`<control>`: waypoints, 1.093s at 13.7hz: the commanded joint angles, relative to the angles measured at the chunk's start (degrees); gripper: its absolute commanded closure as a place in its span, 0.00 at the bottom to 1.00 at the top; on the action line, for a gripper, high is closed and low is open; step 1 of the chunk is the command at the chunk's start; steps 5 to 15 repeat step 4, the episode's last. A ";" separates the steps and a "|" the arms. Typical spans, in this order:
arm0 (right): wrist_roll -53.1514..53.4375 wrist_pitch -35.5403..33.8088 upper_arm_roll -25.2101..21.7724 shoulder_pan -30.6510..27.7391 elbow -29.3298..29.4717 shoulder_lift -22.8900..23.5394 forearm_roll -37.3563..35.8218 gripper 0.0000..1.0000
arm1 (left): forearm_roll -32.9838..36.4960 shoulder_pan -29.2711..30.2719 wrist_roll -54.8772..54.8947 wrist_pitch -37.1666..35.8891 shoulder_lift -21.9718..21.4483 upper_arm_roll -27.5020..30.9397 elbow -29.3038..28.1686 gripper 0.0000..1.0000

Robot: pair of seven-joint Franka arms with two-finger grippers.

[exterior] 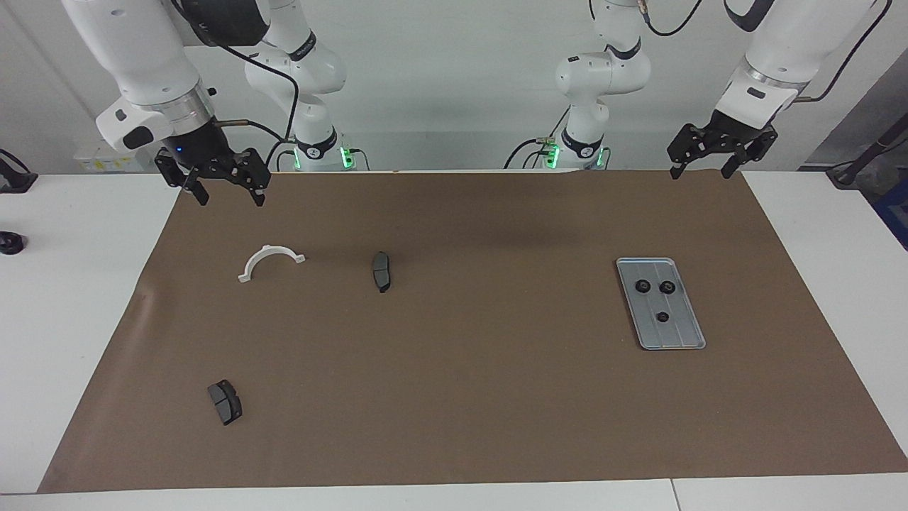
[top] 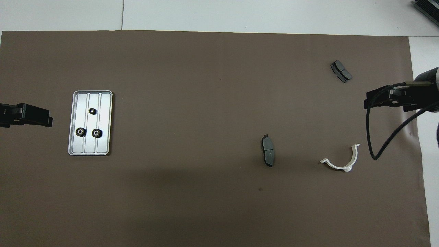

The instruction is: Pick bearing gear from pile to tray

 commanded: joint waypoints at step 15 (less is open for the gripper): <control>-1.25 -0.59 0.01 -0.20 -0.21 -0.27 0.26 0.00 | -1.45 0.23 0.85 -1.88 -0.04 -0.02 0.94 0.00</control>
